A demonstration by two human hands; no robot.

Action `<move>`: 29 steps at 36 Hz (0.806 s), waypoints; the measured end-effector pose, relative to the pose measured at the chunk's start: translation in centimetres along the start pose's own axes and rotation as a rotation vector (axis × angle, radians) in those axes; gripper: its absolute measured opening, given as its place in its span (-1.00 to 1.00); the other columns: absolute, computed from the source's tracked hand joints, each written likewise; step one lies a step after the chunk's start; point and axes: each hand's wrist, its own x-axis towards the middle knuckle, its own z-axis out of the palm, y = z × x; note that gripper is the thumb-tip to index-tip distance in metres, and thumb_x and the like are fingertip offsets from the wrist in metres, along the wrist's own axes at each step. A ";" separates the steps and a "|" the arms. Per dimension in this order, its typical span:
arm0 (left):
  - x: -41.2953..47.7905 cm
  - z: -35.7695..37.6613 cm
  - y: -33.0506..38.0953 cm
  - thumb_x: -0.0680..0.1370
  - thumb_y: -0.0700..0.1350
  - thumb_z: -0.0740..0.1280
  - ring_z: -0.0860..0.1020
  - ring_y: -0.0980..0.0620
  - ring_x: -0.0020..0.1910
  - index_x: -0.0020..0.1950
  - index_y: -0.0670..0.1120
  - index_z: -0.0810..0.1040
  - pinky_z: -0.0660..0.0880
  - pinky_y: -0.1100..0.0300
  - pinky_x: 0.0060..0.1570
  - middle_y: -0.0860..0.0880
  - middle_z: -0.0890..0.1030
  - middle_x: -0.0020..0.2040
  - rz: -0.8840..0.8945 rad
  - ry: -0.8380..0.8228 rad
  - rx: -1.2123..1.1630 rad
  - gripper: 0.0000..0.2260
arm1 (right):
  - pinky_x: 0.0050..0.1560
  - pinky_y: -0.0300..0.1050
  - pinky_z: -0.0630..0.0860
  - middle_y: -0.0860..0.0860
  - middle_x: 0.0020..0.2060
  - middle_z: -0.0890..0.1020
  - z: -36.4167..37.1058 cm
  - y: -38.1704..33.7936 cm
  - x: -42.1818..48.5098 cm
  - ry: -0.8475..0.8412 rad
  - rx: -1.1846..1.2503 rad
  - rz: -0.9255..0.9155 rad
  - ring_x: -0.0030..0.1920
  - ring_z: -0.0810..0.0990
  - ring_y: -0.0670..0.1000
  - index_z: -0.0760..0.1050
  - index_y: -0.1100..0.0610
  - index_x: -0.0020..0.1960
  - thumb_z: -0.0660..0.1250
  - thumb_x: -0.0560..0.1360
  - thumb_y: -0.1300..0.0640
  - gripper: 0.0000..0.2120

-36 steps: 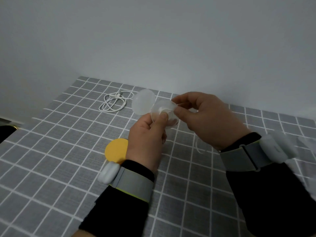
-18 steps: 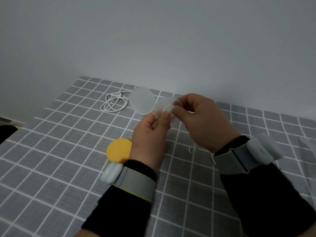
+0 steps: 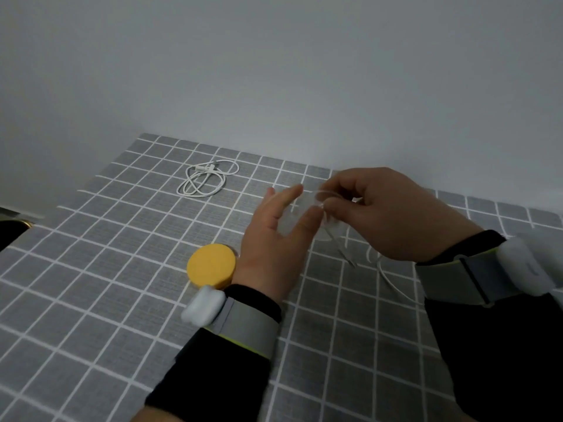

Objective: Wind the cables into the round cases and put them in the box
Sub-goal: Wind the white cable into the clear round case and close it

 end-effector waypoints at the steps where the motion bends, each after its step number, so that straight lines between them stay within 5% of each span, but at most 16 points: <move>1: 0.0 0.0 0.0 0.47 0.09 0.47 0.43 0.13 0.41 0.08 0.31 0.53 0.38 0.06 0.40 0.03 0.56 0.34 0.010 -0.011 -0.003 -0.76 | -0.07 -0.32 0.46 -0.14 -0.15 0.67 0.0 0.0 0.0 0.003 0.005 -0.006 -0.11 0.59 -0.17 0.64 0.00 0.04 0.33 0.57 0.05 -0.88; 4: -0.2 0.1 0.2 0.33 0.24 0.48 0.65 0.09 0.02 -0.12 0.25 0.66 0.56 0.08 0.07 0.04 0.70 -0.03 -0.021 -0.042 -0.078 -0.81 | -0.04 -0.40 0.45 -0.16 -0.10 0.68 -0.1 0.3 0.0 0.034 0.048 -0.001 -0.06 0.60 -0.19 0.64 -0.03 0.06 0.35 0.56 0.09 -0.88; 10: -0.4 -0.1 0.5 0.46 -0.10 0.50 0.59 0.18 -0.35 -0.15 -0.02 0.69 0.51 0.27 -0.31 0.07 0.68 -0.33 -0.143 -0.030 -0.258 -0.98 | -0.39 -0.40 0.40 -0.05 -0.28 0.67 0.2 0.2 0.0 0.127 0.237 0.030 -0.43 0.54 -0.17 0.56 -0.02 0.04 0.40 0.53 0.09 -0.91; 16: 0.0 -0.2 0.2 0.48 -0.09 0.49 0.52 0.17 -0.43 -0.15 -0.07 0.68 0.46 0.31 -0.39 0.06 0.64 -0.36 -0.203 0.081 -0.315 -0.94 | -0.30 -0.45 0.34 -0.22 -0.28 0.56 2.3 0.1 0.7 0.302 0.142 0.012 -0.35 0.53 -0.13 0.53 -0.08 -0.12 0.42 0.51 0.07 -0.90; 21: 0.3 -0.4 -0.1 0.53 -0.08 0.44 0.45 0.11 -0.44 -0.20 -0.10 0.67 0.42 0.29 -0.43 -0.05 0.58 -0.36 -0.228 0.205 -0.376 -0.85 | -0.17 -0.41 0.35 -0.17 -0.13 0.47 3.6 -0.3 0.7 0.362 0.055 -0.057 -0.29 0.50 -0.13 0.63 -0.03 0.01 0.36 0.49 0.24 -0.79; 29: 0.3 -0.6 -0.1 0.58 -0.05 0.37 0.44 0.09 -0.40 0.00 -0.16 0.70 0.43 0.24 -0.38 -0.06 0.58 -0.32 -0.231 0.151 -0.451 -0.80 | -0.18 -0.51 0.31 -0.10 -0.02 0.45 3.5 -0.7 0.9 0.348 0.018 -0.139 -0.25 0.43 -0.32 0.62 0.03 0.10 0.50 0.42 -0.07 -0.69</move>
